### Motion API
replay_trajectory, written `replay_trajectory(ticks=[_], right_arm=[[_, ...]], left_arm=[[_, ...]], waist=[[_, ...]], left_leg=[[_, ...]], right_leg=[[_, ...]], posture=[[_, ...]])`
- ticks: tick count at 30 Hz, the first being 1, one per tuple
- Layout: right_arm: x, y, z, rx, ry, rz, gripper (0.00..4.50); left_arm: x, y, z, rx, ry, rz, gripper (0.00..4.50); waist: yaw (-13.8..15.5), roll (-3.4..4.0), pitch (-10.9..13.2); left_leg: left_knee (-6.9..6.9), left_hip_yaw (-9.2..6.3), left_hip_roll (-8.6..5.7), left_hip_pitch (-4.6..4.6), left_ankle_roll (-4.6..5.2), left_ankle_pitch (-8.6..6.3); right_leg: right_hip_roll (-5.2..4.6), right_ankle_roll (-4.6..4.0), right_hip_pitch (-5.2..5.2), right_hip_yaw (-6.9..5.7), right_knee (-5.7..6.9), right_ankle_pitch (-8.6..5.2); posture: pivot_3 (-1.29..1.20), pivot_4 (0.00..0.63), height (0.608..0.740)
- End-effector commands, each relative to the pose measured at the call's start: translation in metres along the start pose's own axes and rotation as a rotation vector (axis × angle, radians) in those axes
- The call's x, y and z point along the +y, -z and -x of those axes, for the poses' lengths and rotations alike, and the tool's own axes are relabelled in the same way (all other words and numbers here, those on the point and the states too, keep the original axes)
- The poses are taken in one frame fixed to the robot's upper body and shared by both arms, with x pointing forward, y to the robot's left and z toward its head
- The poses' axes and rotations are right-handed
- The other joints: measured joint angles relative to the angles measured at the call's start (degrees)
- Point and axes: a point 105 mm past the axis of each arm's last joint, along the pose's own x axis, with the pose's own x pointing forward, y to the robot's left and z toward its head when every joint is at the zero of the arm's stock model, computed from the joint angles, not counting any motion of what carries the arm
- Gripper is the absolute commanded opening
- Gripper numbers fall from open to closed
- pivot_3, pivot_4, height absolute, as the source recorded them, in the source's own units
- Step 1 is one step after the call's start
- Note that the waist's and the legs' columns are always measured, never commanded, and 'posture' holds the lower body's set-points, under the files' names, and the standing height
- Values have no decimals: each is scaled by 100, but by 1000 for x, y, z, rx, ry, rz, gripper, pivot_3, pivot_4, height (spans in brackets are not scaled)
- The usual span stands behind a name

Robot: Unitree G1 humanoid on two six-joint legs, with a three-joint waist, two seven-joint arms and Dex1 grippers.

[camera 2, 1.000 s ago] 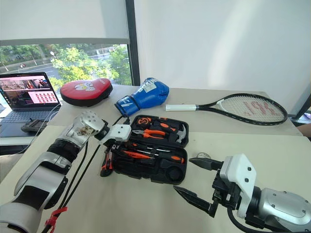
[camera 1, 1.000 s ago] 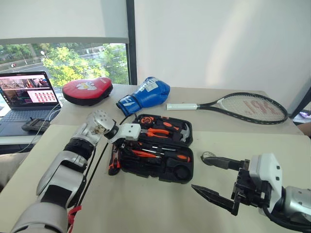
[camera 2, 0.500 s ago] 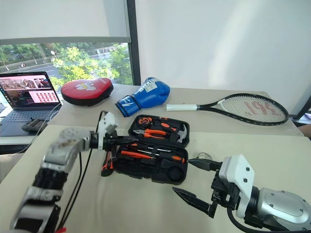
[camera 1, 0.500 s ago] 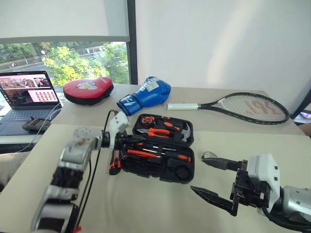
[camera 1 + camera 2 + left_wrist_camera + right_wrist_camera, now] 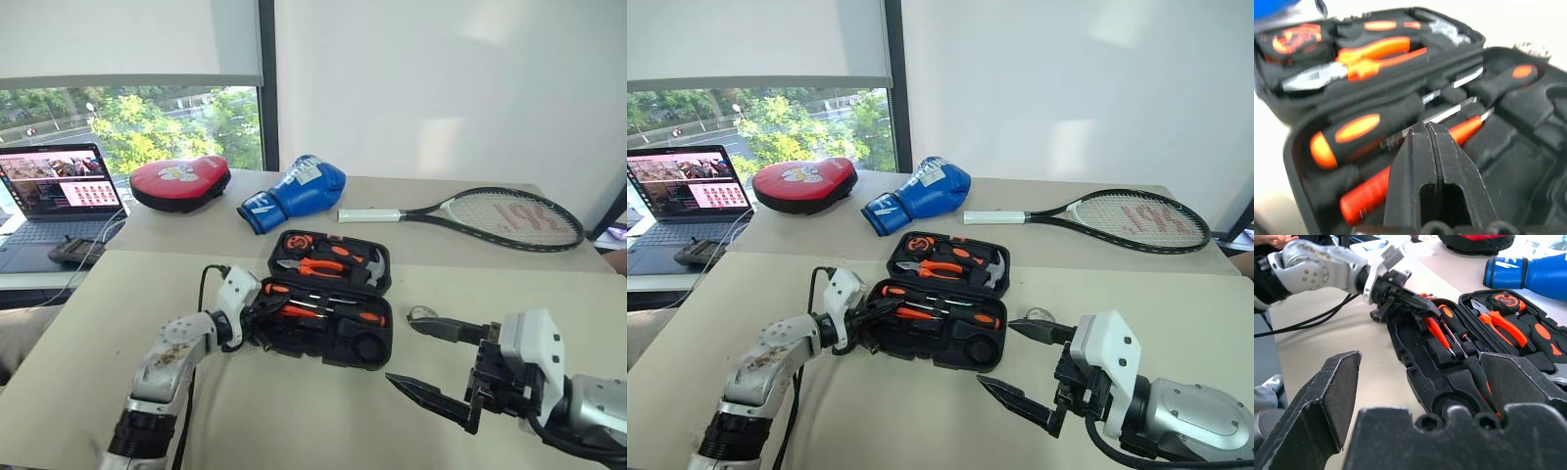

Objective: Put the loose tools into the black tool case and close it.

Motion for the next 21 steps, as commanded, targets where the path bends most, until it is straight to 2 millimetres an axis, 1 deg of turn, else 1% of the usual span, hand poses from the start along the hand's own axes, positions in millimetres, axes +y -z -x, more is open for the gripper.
replay_trajectory(ticks=[1,4,6,9,11,14,17,18,20,21], right_arm=[[6,-9,0,-31,-5,34,4500],[5,-8,0,-30,4,33,4500],[5,-8,0,-29,8,33,4500],[5,-8,1,-27,14,35,4500],[5,-9,1,-26,17,37,4500],[5,-9,1,-27,20,36,4500],[6,-8,1,-27,24,34,4500],[6,-8,1,-28,25,33,4500],[7,-8,0,-29,25,31,4500],[7,-8,0,-30,26,31,4500]], left_arm=[[0,4,-6,33,-37,-59,43],[1,17,-15,89,-63,-74,43],[1,20,-19,103,-69,-82,43],[3,28,-26,145,-80,-94,43],[0,35,-29,196,-51,-90,43],[0,37,-32,214,-42,-85,43],[-3,14,-37,107,6,-46,43],[-5,3,-36,50,29,-23,43],[-5,-10,-29,-16,69,54,43],[-5,-12,-25,-19,93,56,43]], waist=[[27,1,0],[49,9,-6],[53,23,-14],[46,33,-20],[56,48,-29],[58,71,-44],[56,76,-48],[51,76,-48],[46,76,-47],[42,74,-46]], left_leg=[[0,0,0,0,1,-1],[0,0,-1,6,8,-5],[-2,0,0,31,37,-22],[-6,1,4,51,43,-27],[-6,0,5,58,42,-26],[-6,1,3,63,42,-24],[-6,3,4,64,42,-24],[-6,3,4,64,42,-24],[-5,2,5,55,43,-24],[-5,2,5,49,42,-24]], right_leg=[[-1,-1,0,0,0,1],[-1,-2,9,0,-3,1],[-1,-2,35,-1,-6,0],[-21,-3,54,-1,-9,-1],[-21,-3,59,-2,-8,-1],[-17,-3,64,-6,-8,-1],[-3,-2,65,-6,-8,-1],[-2,-2,64,-6,-7,-1],[-3,-2,56,-5,-8,-1],[-3,-2,51,-5,-8,-1]], posture=[[0,150,740],[0,150,740],[0,150,740],[0,150,740],[0,150,740],[0,150,740],[0,150,740],[0,150,740],[0,150,740],[0,150,740]])
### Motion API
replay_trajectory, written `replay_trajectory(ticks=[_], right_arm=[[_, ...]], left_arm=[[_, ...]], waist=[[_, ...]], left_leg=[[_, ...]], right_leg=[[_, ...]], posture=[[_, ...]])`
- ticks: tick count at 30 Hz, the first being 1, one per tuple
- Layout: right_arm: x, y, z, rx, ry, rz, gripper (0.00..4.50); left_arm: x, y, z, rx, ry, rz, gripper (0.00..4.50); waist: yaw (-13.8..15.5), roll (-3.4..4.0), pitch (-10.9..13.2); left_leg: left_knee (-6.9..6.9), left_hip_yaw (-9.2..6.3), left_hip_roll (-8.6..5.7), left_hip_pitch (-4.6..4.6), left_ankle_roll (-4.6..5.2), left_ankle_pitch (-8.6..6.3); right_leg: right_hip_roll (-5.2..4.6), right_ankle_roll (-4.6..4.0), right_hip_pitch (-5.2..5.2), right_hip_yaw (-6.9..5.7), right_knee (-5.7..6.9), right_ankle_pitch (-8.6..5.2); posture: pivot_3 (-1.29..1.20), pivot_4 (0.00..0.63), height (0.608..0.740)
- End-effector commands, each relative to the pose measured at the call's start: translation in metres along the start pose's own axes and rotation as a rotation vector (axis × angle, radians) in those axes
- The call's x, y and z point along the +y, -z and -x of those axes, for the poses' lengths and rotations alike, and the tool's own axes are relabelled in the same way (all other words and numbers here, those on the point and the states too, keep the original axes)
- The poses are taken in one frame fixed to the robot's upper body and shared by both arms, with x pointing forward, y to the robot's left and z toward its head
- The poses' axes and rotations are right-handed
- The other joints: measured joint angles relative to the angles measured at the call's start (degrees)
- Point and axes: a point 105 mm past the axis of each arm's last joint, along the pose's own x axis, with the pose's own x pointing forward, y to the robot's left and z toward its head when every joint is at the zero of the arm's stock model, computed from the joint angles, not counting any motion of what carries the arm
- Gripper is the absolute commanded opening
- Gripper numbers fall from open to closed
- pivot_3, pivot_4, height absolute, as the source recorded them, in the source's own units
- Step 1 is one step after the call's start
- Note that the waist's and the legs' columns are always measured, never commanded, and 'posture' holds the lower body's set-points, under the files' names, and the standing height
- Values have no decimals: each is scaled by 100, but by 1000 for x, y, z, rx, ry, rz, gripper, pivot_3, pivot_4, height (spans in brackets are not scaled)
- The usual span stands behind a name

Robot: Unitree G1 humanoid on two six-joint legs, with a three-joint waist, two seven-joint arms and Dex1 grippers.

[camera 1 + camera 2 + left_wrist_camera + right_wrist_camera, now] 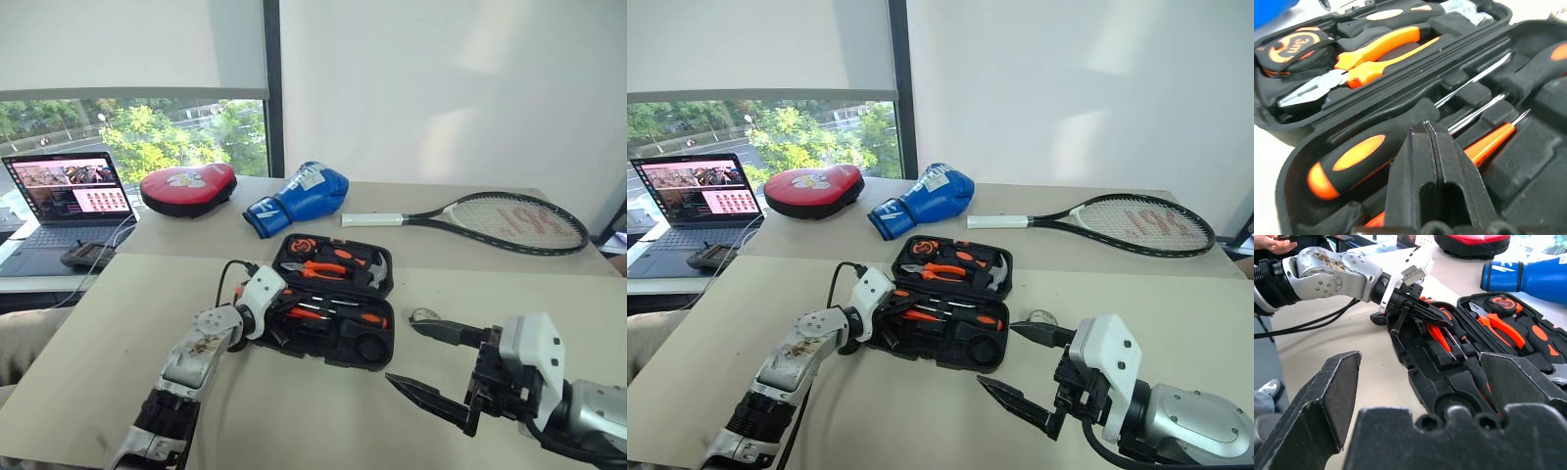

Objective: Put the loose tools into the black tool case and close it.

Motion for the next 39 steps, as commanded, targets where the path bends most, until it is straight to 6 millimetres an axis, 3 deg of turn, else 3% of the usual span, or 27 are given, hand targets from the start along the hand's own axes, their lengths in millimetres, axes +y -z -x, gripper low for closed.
replay_trajectory(ticks=[1,6,10,19,29,36,38,39], right_arm=[[5,-10,0,-41,-5,43,4500],[5,-10,-2,-47,-7,42,4500],[6,-10,-2,-51,-9,39,4500],[5,-10,-4,-56,-10,42,4500],[5,-10,-4,-52,-5,39,4500],[6,-9,-4,-52,-8,36,4500],[6,-9,-4,-52,-9,36,4500],[6,-9,-4,-51,-10,36,4500]], left_arm=[[-1,-15,15,-62,82,48,43],[-3,-25,30,-70,142,107,43],[-4,-13,41,16,147,64,43],[4,6,27,109,72,34,43],[9,4,11,90,46,48,43],[7,21,8,216,51,18,43],[11,4,9,104,35,17,43],[13,-16,11,-9,33,50,43]], waist=[[-8,-2,1],[-18,-2,2],[-16,-2,2],[13,-4,4],[2,-4,4],[6,-4,4],[-1,-3,4],[-1,-4,4]], left_leg=[[0,-1,1,-6,0,0],[-7,0,-1,-12,-4,2],[-7,0,-3,-10,-2,0],[-8,-1,-4,-9,0,-1],[-8,-2,-1,-10,1,-1],[-10,-2,-1,-7,1,-1],[-10,-2,-1,-5,2,-2],[-11,-2,0,-5,2,-2]], right_leg=[[0,0,-7,0,1,0],[10,-2,-13,-4,-2,-2],[10,-3,-9,-4,-6,-2],[6,-3,-6,-2,-9,-3],[3,-3,-7,0,-10,-3],[-6,-4,-3,1,-11,-3],[-6,-4,-3,1,-12,-3],[-8,-4,-3,1,-11,-4]], posture=[[0,150,740],[0,150,740],[0,150,740],[0,150,740],[0,150,740],[0,150,740],[0,150,740],[0,150,740]])
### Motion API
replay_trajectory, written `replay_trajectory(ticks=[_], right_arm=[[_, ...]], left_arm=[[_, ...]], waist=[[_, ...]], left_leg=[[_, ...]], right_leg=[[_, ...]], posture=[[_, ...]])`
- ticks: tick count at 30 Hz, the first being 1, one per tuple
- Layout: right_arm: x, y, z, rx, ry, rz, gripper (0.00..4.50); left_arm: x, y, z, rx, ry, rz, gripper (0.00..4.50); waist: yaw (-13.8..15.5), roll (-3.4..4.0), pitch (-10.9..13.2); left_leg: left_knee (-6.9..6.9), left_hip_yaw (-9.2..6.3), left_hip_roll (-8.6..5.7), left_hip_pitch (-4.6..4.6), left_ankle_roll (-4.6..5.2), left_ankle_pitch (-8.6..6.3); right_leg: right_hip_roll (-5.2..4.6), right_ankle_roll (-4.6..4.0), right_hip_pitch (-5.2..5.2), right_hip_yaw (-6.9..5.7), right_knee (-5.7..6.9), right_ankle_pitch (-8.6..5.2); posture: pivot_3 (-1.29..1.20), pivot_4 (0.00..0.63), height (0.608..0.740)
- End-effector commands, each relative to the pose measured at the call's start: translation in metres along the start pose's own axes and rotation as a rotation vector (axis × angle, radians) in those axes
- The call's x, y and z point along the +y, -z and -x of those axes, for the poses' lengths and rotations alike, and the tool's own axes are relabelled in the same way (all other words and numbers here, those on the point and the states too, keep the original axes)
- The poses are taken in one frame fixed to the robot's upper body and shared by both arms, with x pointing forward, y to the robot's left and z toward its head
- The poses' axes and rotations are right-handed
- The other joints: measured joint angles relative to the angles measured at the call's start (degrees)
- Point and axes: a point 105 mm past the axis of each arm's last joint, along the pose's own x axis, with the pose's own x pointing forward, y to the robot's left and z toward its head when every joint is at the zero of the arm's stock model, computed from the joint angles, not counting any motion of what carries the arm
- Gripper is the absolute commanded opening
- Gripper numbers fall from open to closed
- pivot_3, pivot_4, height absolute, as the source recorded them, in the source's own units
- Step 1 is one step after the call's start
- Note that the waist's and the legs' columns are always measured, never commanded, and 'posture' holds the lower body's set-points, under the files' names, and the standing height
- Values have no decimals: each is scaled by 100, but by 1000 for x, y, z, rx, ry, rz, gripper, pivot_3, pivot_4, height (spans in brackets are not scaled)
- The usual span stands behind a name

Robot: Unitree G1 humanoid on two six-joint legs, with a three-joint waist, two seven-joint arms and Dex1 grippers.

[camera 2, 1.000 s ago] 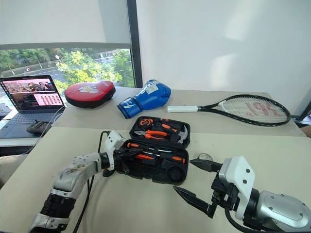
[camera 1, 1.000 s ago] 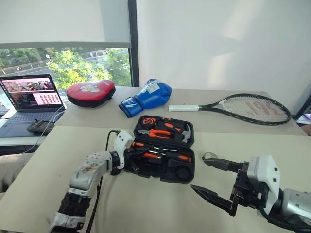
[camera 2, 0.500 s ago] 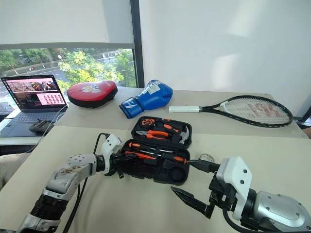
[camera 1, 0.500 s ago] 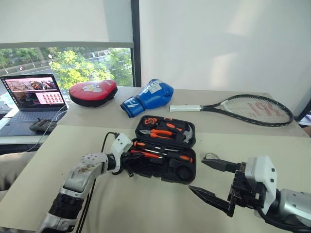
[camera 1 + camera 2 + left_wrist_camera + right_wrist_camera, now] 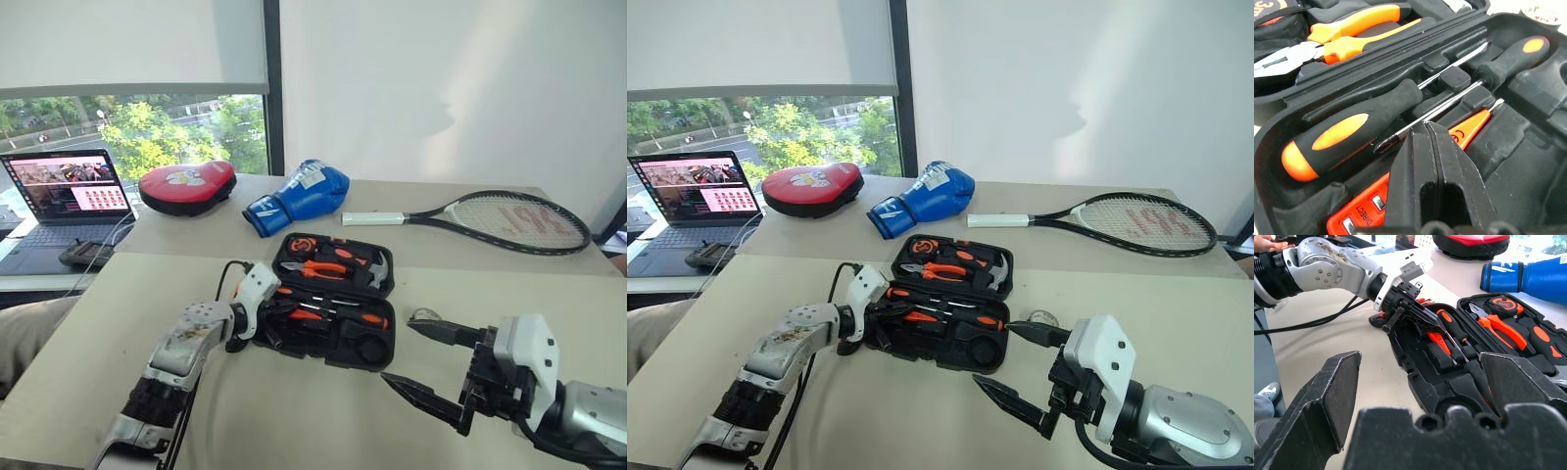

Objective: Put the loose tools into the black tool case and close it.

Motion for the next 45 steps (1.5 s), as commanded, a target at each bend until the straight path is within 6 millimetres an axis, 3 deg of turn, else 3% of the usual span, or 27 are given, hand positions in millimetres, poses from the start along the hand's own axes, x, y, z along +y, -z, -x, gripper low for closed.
replay_trajectory(ticks=[1,3,6,11,16,17,25,30,37,42,45], right_arm=[[5,-9,0,-38,-13,41,4500],[5,-8,0,-37,-16,37,4500],[5,-7,1,-36,-21,34,4500],[0,-7,0,-39,-56,39,4500],[-5,-6,-1,-39,-86,44,4500],[-6,-6,-1,-38,-94,45,4500],[-10,-8,-2,-29,-131,55,4500],[-10,-9,0,-22,-133,61,4500],[-8,-9,0,-19,-124,61,4500],[-8,-9,1,-13,-111,62,4500],[-8,-9,2,-10,-106,62,4500]], left_arm=[[7,-33,15,-233,-21,82,43],[14,-51,32,-342,-23,159,43],[35,-54,58,-373,-141,224,772],[51,-33,92,-222,-410,241,2577],[32,3,94,-9,-528,316,4305],[28,7,94,6,-536,328,4420],[30,30,89,111,-653,375,4420],[39,19,85,30,-698,430,4420],[26,31,64,137,-609,435,4420],[20,39,60,183,-606,451,4420],[12,42,57,192,-576,469,3767]], waist=[[-2,-2,1],[-13,-17,11],[-42,-24,15],[-56,-23,16],[6,-36,24],[4,-37,25],[5,-49,31],[34,-50,32],[28,-52,33],[64,-51,33],[59,-51,32]], left_leg=[[0,0,1,-3,0,0],[0,-2,5,-13,-2,1],[-1,-8,9,-28,-14,7],[-26,-3,-2,-5,-22,12],[-26,-6,-7,0,-19,9],[-26,-5,-7,1,-23,11],[-67,-11,-5,13,-79,36],[-71,-20,0,12,-69,39],[-72,-20,-3,9,-72,42],[-70,-20,-10,13,-69,39],[-71,-20,-10,15,-66,36]], right_leg=[[-6,0,-4,0,0,0],[-11,1,-16,2,2,1],[-11,0,-32,1,5,1],[19,0,-15,-6,-1,-1],[14,3,-3,-5,-8,-2],[14,3,-3,-4,-10,-2],[14,-9,-6,1,-6,-5],[11,-20,-7,-1,-5,-9],[8,-20,-9,-1,-8,-9],[1,-19,1,0,-10,-9],[-22,-19,2,-2,-11,-9]], posture=[[0,150,740],[0,150,740],[0,150,740],[0,150,740],[0,150,740],[0,150,740],[0,150,740],[0,150,740],[0,150,740],[0,150,740],[0,150,740]])
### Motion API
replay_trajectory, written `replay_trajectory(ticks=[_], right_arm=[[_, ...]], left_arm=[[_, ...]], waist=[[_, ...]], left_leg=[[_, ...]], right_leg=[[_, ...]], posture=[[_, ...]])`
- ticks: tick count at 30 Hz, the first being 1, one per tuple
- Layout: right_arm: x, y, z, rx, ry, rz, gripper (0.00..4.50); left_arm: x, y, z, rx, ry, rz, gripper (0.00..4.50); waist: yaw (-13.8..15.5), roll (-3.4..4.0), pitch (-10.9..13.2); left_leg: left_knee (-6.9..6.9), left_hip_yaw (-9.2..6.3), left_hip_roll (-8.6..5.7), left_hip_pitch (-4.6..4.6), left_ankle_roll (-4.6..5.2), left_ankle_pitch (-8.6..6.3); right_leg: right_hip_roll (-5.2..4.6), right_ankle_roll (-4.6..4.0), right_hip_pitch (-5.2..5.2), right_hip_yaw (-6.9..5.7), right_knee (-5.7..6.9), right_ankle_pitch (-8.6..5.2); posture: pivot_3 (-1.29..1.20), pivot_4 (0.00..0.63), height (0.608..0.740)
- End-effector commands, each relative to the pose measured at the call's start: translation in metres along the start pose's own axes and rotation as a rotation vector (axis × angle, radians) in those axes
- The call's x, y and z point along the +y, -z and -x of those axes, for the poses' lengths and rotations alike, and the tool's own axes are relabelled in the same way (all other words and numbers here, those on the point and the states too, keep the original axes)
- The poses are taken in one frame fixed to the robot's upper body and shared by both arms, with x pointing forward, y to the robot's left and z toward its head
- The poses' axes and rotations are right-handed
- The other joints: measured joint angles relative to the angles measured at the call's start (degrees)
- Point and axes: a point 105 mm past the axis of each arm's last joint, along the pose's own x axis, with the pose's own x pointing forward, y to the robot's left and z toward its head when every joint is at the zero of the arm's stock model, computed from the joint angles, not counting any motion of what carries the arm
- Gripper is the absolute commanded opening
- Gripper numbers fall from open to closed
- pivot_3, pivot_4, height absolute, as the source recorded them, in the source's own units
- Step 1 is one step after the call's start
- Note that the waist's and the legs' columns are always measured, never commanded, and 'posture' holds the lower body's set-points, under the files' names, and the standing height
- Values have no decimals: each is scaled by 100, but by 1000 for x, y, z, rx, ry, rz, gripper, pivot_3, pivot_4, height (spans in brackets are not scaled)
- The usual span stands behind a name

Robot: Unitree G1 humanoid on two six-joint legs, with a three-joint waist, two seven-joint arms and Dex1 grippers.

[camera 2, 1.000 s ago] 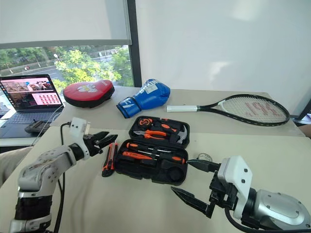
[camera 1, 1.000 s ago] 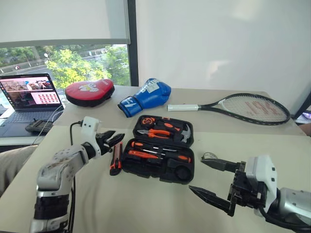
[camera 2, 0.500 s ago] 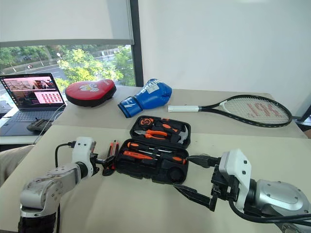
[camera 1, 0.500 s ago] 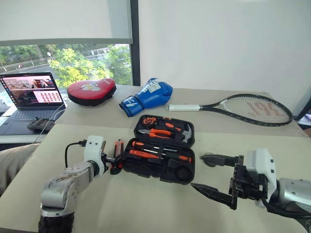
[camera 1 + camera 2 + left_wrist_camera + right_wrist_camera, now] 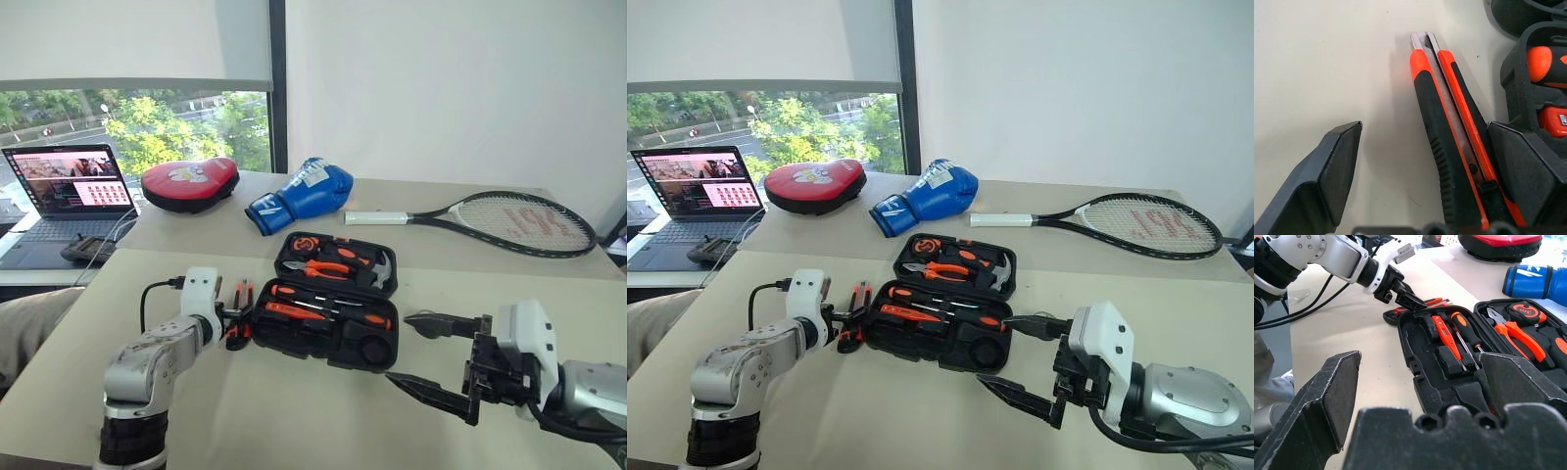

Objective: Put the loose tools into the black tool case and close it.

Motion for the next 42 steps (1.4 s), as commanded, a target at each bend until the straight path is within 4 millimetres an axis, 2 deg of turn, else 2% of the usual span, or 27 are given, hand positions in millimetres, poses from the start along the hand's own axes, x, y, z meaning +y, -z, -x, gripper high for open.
replay_trajectory(ticks=[1,4,6,10,13,18,21,25,27,30,32,37,42], right_arm=[[3,-8,2,-12,0,34,4500],[4,-8,3,-11,2,34,4500],[4,-9,2,-12,2,33,4500],[4,-9,1,-14,-2,33,4500],[4,-9,0,-19,-5,33,4500],[3,-8,-3,-23,-16,34,4500],[3,-9,-4,-24,-17,35,4500],[4,-9,-4,-26,-14,33,4500],[4,-8,-3,-26,-11,29,4500],[4,-8,-3,-26,-9,28,4500],[3,-8,-3,-24,-8,30,4500],[2,-9,-1,-24,5,35,4500],[5,-10,1,-17,26,37,4500]], left_arm=[[-17,22,-1,89,69,15,3416],[-18,23,2,91,82,42,2294],[-9,19,5,69,74,64,1504],[4,6,11,16,126,85,328],[15,0,13,5,143,31,307],[27,-22,19,-12,398,-2,306],[41,-29,18,-24,440,-13,306],[45,-42,21,-85,513,3,306],[30,-55,32,-132,640,-3,306],[8,-63,44,-129,795,-59,306],[-16,-67,47,-82,913,-185,306],[-53,-62,36,35,1105,-483,306],[-66,-61,21,88,1180,-656,306]], waist=[[-11,0,0],[-27,1,-1],[-36,2,-1],[-62,3,-2],[-88,3,-1],[-92,0,1],[-67,0,1],[-54,0,2],[-59,-9,7],[-63,-24,15],[-55,-29,18],[-49,-29,19],[-101,-32,21]], left_leg=[[0,0,0,0,-2,1],[-2,0,1,0,-8,4],[-3,1,1,0,-7,5],[-4,0,5,3,-5,4],[-4,2,9,2,-5,5],[-9,3,13,0,-6,6],[-11,4,12,-9,-6,7],[-9,4,7,-20,-7,9],[-8,6,4,-25,-15,13],[-7,6,4,-39,-16,13],[-6,6,2,-51,-21,16],[3,16,-10,-56,-25,22],[6,25,-7,-57,-4,15]], right_leg=[[0,0,0,0,0,0],[2,1,-1,-1,0,0],[3,1,-1,-1,0,0],[13,0,-1,-1,1,-1],[34,-4,-8,0,6,-3],[41,-27,-22,-4,19,-16],[49,-57,-38,-17,26,-34],[41,-49,-40,-25,19,-29],[35,-32,-40,-22,13,-20],[31,-30,-52,-14,10,-20],[34,-29,-66,-14,13,-20],[45,-30,-64,-37,17,-20],[60,-29,-67,-29,21,-20]], posture=[[0,150,740],[0,150,740],[0,150,740],[0,150,740],[0,150,740],[0,150,740],[0,150,740],[0,150,740],[0,150,740],[0,150,740],[0,150,740],[0,150,740],[0,150,740]])
